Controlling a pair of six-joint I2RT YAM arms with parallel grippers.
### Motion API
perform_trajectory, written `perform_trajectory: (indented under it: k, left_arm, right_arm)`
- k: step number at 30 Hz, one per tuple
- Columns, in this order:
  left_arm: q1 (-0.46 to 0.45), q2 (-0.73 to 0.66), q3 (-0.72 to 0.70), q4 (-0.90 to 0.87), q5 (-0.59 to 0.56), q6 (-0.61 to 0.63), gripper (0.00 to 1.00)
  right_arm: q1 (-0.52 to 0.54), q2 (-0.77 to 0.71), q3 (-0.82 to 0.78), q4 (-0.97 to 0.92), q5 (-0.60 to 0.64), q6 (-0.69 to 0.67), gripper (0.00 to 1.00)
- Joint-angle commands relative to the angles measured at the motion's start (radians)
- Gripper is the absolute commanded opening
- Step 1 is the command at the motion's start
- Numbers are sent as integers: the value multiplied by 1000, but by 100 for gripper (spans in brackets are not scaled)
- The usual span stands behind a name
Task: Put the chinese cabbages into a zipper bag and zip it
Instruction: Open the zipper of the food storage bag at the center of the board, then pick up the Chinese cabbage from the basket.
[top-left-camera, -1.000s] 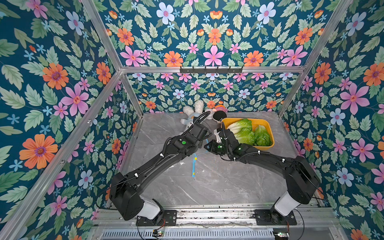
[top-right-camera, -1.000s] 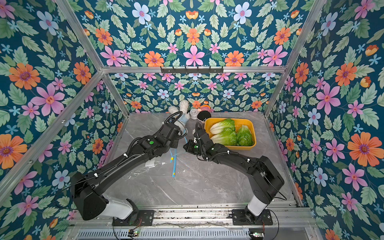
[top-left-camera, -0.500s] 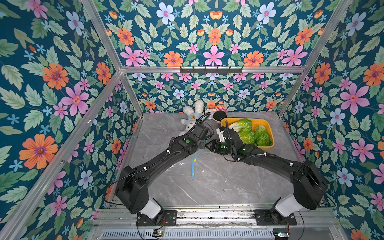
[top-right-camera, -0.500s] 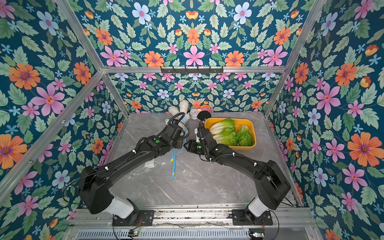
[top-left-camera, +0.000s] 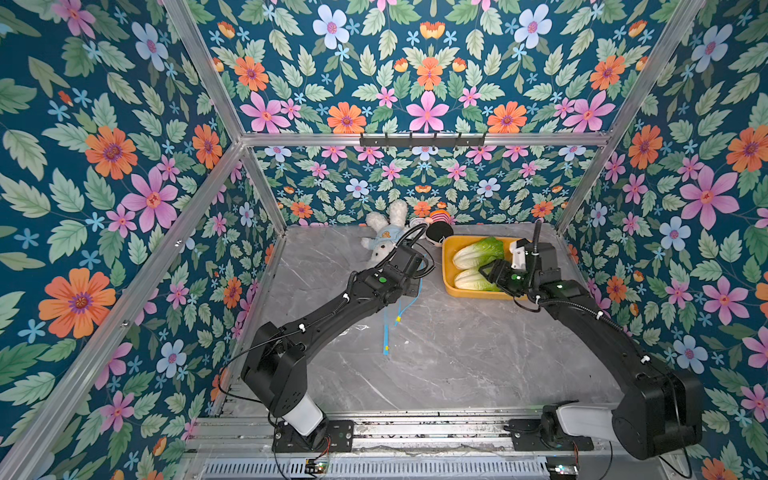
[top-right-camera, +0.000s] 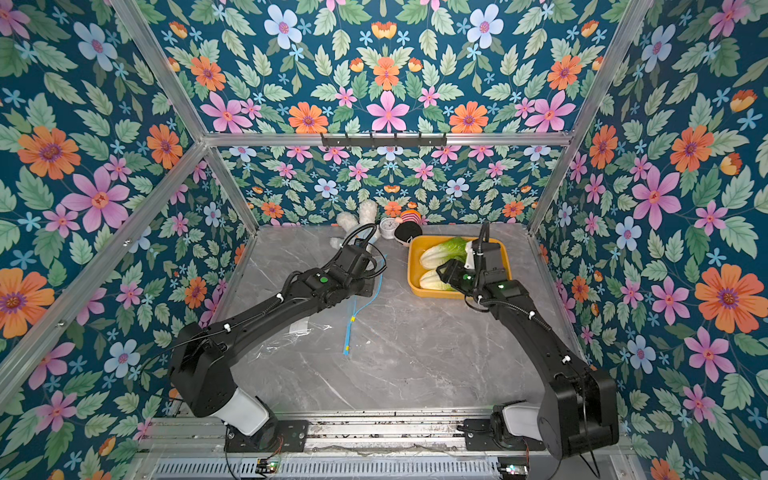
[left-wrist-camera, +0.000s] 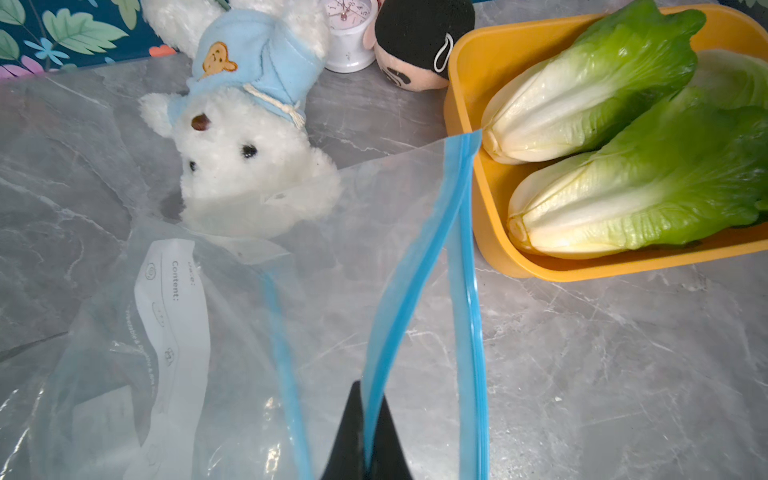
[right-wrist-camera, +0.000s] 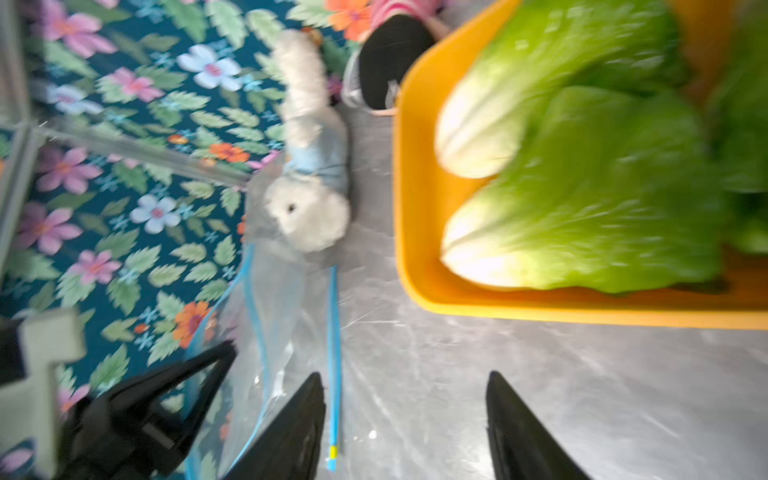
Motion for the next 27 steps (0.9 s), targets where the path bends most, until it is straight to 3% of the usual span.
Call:
perform_trajectory:
  k: [1, 7, 18, 27]
  left_arm:
    - [-2, 6, 9, 33, 34, -23, 0]
    - [-3, 9, -1, 56, 36, -53, 0]
    - [-4, 5, 3, 54, 17, -73, 0]
    - [-4, 2, -8, 57, 5, -73, 0]
  right_arm:
    - [-87, 58, 22, -31, -94, -101, 67]
    - [-175, 179, 101, -17, -100, -173, 76]
    - [-188, 442, 337, -112, -41, -267, 87]
    - [-186, 514, 315, -94, -195, -272, 89]
